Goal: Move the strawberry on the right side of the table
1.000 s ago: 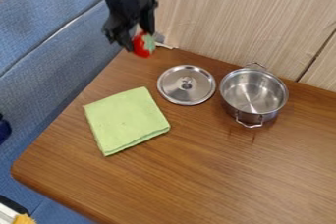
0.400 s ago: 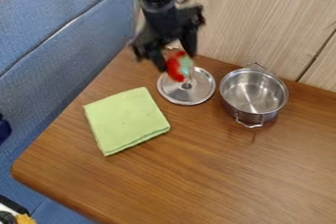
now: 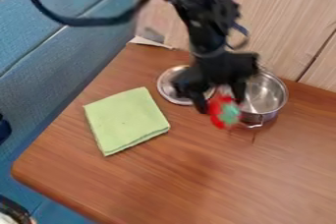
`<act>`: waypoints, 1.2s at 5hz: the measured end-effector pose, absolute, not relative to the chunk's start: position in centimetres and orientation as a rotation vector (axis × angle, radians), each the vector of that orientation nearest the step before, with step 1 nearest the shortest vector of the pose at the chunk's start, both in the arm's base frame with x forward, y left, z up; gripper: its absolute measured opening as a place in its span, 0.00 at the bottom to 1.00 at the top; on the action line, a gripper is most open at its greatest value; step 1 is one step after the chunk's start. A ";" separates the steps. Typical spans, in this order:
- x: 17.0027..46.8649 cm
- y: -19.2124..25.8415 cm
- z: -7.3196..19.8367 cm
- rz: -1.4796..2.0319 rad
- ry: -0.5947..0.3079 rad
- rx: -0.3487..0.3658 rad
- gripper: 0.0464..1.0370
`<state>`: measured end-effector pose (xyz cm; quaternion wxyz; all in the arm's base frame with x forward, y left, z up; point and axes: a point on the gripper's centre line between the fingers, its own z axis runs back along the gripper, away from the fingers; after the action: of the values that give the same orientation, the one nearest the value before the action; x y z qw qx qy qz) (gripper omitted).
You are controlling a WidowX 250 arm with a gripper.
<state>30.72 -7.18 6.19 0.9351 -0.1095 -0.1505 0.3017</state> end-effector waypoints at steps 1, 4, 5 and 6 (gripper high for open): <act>29.9 -9.1 5.3 0.518 -0.311 -0.196 0.66; 29.1 -10.3 1.0 0.407 -0.253 -0.148 0.66; 29.7 -10.5 0.8 0.380 -0.253 -0.142 0.71; 29.7 -10.5 0.8 0.383 -0.249 -0.141 0.95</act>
<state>29.69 -10.48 0.84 0.9716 -0.0697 -0.1231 0.1897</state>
